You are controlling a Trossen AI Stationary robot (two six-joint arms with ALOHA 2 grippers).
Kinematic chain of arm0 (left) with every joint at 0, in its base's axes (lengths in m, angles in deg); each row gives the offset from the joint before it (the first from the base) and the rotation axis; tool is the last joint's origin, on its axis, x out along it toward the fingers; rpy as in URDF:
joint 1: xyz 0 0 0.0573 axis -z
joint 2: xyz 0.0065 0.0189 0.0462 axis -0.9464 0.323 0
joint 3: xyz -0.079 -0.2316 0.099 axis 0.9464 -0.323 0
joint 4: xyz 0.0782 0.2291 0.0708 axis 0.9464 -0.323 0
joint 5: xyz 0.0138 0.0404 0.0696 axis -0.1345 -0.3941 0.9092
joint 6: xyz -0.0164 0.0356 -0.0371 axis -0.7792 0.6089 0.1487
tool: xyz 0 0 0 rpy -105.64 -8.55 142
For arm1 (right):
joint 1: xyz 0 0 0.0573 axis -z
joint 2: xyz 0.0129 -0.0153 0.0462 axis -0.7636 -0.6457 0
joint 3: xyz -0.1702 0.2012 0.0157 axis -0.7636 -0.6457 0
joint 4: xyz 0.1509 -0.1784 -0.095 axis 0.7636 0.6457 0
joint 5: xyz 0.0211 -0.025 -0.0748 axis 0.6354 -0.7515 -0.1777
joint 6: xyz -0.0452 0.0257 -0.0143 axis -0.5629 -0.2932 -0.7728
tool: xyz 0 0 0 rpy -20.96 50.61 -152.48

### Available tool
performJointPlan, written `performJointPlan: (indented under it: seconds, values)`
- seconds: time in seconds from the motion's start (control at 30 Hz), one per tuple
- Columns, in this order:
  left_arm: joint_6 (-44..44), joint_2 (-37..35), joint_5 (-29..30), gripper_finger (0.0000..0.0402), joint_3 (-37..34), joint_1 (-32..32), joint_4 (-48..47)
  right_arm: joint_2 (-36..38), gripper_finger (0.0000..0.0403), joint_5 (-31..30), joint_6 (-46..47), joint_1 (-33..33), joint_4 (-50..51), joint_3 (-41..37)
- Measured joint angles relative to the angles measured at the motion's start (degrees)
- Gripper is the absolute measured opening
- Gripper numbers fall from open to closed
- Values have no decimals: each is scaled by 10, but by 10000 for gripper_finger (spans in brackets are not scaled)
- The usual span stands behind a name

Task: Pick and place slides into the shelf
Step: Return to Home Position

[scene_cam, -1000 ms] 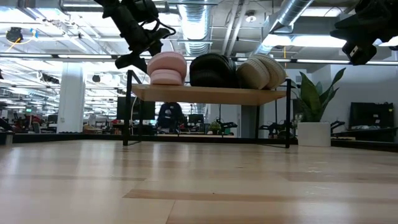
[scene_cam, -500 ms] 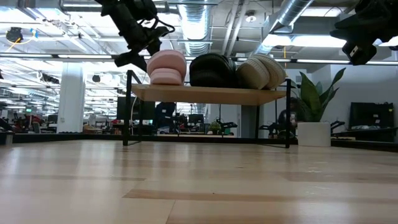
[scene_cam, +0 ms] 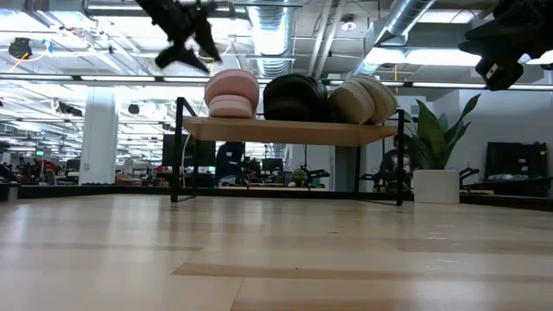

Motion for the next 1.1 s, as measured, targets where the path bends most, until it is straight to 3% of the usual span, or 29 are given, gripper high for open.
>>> performJointPlan:
  seconds: [0.3, 0.6, 0.87, 1.1]
  values:
    - [113, -147, 47, 180, 0, 59, 102, 0, 69, -1, 0, 0, 0, 0]
    - [148, -248, 12, 180, -23, 189, 139, 0, 69, -2, -14, 0, -4, 0]
    - [140, -283, 47, 180, -170, 327, 231, 0, 69, -17, -15, 0, -4, 0]
    - [110, -319, 88, 180, -317, 383, 389, 0, 69, -30, -15, 0, -4, 0]
